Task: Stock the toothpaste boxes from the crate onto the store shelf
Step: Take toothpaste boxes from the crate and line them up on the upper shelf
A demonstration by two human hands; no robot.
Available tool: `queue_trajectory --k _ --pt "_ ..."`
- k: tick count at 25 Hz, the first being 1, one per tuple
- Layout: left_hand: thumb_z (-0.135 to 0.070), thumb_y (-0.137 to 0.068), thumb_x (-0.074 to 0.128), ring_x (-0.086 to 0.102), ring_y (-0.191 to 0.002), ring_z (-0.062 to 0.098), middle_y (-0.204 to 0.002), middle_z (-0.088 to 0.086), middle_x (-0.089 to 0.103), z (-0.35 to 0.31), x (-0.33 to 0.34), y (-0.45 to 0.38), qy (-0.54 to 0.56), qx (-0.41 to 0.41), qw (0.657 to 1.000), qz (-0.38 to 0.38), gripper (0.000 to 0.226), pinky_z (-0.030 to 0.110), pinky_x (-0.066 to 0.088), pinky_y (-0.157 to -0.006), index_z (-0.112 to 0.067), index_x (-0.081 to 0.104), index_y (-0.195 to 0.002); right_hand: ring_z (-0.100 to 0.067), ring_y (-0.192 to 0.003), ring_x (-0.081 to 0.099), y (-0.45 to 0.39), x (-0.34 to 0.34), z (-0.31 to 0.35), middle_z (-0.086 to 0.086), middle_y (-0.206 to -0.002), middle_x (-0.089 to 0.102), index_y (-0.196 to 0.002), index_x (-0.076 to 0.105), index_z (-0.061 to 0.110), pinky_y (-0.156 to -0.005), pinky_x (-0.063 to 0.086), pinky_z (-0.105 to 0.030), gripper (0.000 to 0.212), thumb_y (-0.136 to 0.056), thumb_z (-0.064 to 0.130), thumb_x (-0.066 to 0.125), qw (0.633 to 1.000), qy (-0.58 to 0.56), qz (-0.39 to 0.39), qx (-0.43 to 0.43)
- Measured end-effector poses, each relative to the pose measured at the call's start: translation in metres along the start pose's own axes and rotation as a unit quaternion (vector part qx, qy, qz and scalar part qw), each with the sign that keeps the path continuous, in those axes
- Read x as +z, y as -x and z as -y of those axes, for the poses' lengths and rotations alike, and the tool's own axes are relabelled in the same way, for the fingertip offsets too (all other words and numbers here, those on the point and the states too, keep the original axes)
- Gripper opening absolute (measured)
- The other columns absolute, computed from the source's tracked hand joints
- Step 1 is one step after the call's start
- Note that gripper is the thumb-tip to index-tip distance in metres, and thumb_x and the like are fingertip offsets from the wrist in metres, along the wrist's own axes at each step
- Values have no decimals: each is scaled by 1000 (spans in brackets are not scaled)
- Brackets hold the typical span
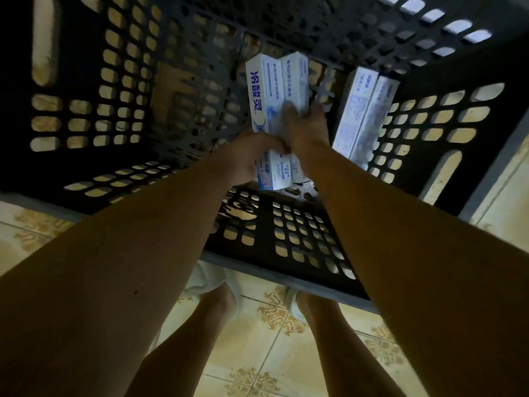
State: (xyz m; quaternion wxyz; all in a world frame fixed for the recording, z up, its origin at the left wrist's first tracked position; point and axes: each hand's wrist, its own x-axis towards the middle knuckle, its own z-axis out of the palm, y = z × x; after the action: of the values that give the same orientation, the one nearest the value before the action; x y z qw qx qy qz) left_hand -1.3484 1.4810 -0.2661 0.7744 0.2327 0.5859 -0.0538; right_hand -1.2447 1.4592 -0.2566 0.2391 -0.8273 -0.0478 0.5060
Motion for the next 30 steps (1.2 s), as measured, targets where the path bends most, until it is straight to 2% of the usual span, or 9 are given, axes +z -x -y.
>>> queue_trajectory --k 3,5,7,9,12,18,24,27,30 --pt "13 -83 56 72 -91 23 -98 8 74 -4 -3 20 13 -8 999 33 35 42 60 -80 -12 66 -105 -18 -83 61 -1 -22 -11 -3 -96 64 -114 56 13 -69 48 -24 41 -102 47 37 999 -13 19 45" --pt "10 -84 58 69 -98 26 -103 10 72 -8 -2 35 7 -3 999 35 35 46 55 -89 -11 65 -111 -27 -87 66 10 -39 -18 -10 -96 68 -106 61 13 -85 53 -34 55 -99 57 30 988 -91 78 93" --pt "-11 -91 61 68 -94 25 -97 7 69 -15 -3 59 32 30 999 -2 25 43 56 -85 -13 62 -116 -38 -105 65 27 -54 -21 -20 -112 68 -112 66 17 -99 48 -50 66 -90 69 33 975 -150 137 84" --pt "-49 -97 48 67 -88 20 -99 4 68 -24 -4 85 71 48 996 -37 45 37 58 -73 -19 56 -129 -33 -101 66 56 -72 -8 -16 -110 69 -119 64 21 -95 50 -45 65 -86 72 41 968 -126 209 57" --pt "-71 -93 28 64 -100 21 -120 7 63 -38 -5 124 102 51 992 -60 73 39 53 -83 -22 48 -143 -21 -83 64 100 -93 17 -1 -87 67 -114 60 23 -87 51 -43 37 -85 46 68 967 -117 224 25" --pt "-35 -82 70 64 -107 27 -117 9 68 -93 16 258 86 124 987 -50 38 43 48 -96 -21 63 -116 -29 -92 67 217 -142 96 -5 -102 71 -113 63 20 -93 49 -50 41 -75 27 77 965 -94 241 -46" --pt "-8 -71 85 70 -99 24 -111 8 67 -162 34 448 -18 233 966 -111 116 50 60 -69 -35 6 -152 -12 -81 64 392 -205 204 -2 -98 68 -118 56 13 -69 48 -30 48 -76 18 78 974 63 155 -155" --pt "-2 -75 81 69 -100 33 -117 9 63 -191 38 524 14 263 958 -111 102 55 60 -68 -41 17 -144 -16 -99 61 461 -229 231 -1 -114 63 -125 45 20 -76 51 -33 55 -79 5 71 960 61 176 -207" --pt "-11 -84 75 72 -94 33 -117 14 65 -217 32 602 81 309 941 -111 74 59 58 -71 -36 27 -134 -10 -97 61 533 -250 259 5 -118 61 -128 43 24 -69 45 -25 55 -84 21 75 962 19 197 -188"
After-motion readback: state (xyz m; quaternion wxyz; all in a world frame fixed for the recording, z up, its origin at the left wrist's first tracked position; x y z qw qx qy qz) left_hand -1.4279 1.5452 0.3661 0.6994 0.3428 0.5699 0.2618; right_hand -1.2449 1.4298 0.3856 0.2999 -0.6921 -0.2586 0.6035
